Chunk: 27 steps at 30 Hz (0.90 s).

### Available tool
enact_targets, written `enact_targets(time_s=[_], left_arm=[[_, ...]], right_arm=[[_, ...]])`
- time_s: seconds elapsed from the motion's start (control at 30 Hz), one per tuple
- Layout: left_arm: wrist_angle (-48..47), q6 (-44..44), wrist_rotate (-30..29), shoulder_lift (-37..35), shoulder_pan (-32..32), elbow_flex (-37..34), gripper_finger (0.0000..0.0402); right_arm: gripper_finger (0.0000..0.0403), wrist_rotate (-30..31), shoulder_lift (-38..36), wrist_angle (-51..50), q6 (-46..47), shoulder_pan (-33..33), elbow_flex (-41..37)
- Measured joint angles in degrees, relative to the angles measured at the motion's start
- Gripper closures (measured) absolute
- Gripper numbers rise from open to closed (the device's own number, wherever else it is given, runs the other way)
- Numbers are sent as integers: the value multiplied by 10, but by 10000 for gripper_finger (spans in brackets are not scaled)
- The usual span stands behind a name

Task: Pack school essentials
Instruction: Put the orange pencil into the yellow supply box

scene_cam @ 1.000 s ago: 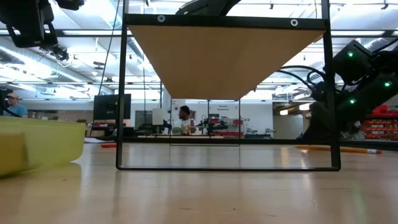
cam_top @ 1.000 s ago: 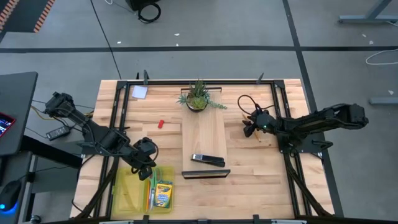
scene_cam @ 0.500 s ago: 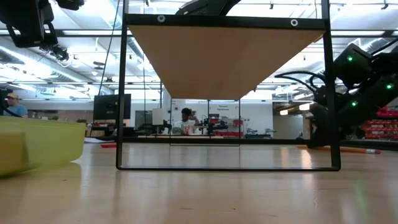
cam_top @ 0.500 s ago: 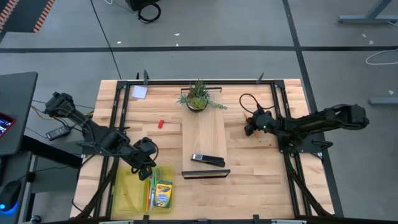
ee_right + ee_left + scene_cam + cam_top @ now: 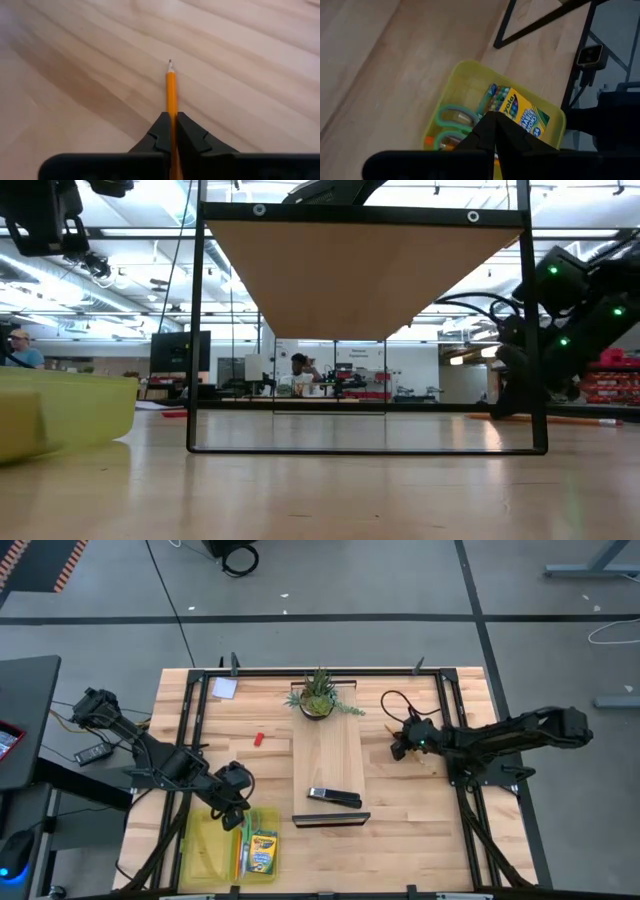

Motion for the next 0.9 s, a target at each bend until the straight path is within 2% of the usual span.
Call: enact_targets(time_s=[0.2,0.4,0.6,0.77,0.9], left_arm=[[0,-10,29,0,0,0,390],[0,-11,31,0,0,0,380],[0,-10,31,0,0,0,387],[0,-5,31,0,0,0,388],[0,5,31,0,0,0,382]], right_arm=[[400,-6,1,-93,-14,7,72],[396,9,1,-121,-5,17,104],[346,-16,0,-44,-30,6,80],[301,-52,0,-17,-56,-37,65],[284,-92,1,5,-110,-74,65]])
